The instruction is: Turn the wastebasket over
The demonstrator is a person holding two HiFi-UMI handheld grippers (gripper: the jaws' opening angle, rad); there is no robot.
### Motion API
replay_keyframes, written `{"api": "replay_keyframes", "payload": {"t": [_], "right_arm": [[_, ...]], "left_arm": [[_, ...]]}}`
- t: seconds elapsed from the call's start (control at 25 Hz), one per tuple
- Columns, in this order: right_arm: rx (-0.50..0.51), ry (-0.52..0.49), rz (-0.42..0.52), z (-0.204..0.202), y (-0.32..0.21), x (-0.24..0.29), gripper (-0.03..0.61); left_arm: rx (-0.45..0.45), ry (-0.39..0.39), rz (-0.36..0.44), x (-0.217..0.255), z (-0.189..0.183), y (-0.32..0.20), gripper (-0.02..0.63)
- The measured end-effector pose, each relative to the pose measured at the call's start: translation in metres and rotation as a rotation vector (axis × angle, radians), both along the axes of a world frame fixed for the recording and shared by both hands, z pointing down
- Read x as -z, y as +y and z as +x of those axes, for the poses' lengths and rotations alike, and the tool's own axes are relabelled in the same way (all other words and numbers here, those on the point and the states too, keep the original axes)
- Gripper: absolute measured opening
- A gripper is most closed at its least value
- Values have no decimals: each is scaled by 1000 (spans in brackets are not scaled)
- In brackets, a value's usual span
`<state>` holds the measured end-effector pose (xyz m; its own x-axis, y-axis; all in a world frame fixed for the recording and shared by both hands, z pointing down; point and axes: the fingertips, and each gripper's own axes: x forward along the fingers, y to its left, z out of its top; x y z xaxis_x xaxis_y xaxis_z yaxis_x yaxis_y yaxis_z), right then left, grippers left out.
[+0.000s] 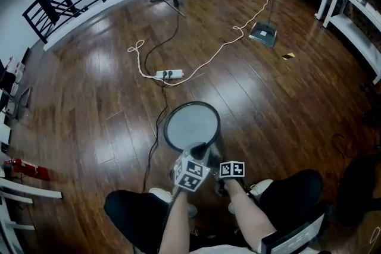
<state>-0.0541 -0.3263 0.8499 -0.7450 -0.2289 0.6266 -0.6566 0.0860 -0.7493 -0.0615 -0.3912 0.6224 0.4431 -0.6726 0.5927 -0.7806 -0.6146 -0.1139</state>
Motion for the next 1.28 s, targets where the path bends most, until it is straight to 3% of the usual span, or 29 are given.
{"api": "replay_keyframes", "payload": {"t": [0.08, 0.16, 0.32, 0.48, 0.56, 0.64, 0.72, 0.76, 0.92, 1.08, 1.28], "right_arm": [[-62, -9, -28, -1, 19, -13, -1], [-84, 31, -7, 13, 30, -22, 27], [-124, 81, 45, 47, 35, -22, 32], [-126, 77, 196, 43, 11, 10, 38], [-149, 75, 264, 41, -4, 33, 41], [-163, 55, 347, 39, -15, 64, 43], [-111, 30, 489, 32, -24, 108, 69], [-68, 30, 572, 28, -27, 133, 84], [5, 43, 866, 22, -18, 237, 121], [1, 34, 1124, 13, 45, 337, 151], [-46, 90, 1349, 61, 154, 428, 239]], "left_arm": [[-85, -63, -38, -28, 28, 23, 67], [-115, -95, -47, -54, 39, 40, 67], [-93, -48, -22, -60, 35, 39, 72], [-95, -48, -35, -62, 36, 36, 74], [-50, -2, -35, -57, 35, 34, 79], [44, 131, 35, -30, 29, 34, 80], [120, 282, 142, 12, 22, 41, 44], [135, 312, 187, 31, 18, 47, 44], [212, 324, 375, 103, -14, 87, 74], [340, 335, 530, 166, -68, 158, 136], [425, 373, 608, 220, -52, 267, 198]]}}
